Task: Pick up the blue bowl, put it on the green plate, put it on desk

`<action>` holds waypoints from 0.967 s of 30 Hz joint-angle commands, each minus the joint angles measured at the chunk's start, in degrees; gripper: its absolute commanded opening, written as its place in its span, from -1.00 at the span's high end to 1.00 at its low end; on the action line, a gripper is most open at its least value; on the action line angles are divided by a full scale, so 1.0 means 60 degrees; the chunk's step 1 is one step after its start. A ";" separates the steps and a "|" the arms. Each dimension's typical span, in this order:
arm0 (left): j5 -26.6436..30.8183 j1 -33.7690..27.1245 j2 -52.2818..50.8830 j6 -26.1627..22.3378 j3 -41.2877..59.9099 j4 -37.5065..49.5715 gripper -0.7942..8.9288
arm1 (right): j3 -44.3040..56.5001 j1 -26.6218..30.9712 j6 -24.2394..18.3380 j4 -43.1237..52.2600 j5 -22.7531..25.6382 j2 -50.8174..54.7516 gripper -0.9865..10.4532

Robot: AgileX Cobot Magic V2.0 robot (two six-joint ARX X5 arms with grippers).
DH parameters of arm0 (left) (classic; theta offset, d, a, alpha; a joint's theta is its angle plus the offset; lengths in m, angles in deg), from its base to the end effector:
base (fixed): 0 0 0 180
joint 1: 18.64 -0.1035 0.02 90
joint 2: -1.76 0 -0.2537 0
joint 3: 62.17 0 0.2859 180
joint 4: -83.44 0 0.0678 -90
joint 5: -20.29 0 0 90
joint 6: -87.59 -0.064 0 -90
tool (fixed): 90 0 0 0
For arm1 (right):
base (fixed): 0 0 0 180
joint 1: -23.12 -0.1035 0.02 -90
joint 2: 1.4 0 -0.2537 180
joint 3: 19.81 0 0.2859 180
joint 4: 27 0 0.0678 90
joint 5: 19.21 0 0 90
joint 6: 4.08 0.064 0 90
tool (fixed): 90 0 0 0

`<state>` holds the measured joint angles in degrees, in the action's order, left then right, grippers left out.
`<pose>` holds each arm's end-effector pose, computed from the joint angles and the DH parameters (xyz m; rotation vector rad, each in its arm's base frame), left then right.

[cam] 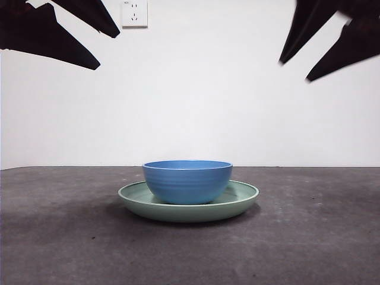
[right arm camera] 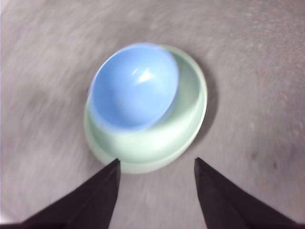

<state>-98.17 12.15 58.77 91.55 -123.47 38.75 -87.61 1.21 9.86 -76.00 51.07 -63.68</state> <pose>0.2090 -0.1600 0.2573 -0.0452 0.7700 -0.9634 0.2512 0.1243 0.2675 0.2062 0.8548 0.5928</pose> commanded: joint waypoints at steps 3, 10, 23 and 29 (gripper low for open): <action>-0.0051 0.0069 0.0044 -0.0047 -0.0084 0.0076 0.33 | -0.0153 -0.0426 -0.1060 -0.1395 -0.0029 0.0936 0.40; -0.0047 0.0069 0.0044 -0.0047 -0.0084 0.0073 0.32 | -0.0146 -0.1038 -0.1260 -0.2284 -0.0025 0.1752 0.40; -0.0051 0.0069 0.0044 -0.0047 -0.0084 0.0073 0.32 | -0.0146 -0.1392 -0.1260 -0.2291 -0.0011 0.1847 0.40; -0.0051 0.0069 0.0044 -0.0047 -0.0084 0.0073 0.33 | -0.0146 -0.1392 -0.1257 -0.2295 -0.0018 0.1847 0.40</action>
<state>-98.17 12.15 58.77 91.55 -123.47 38.75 -87.61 -6.79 3.17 -89.97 51.07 -52.21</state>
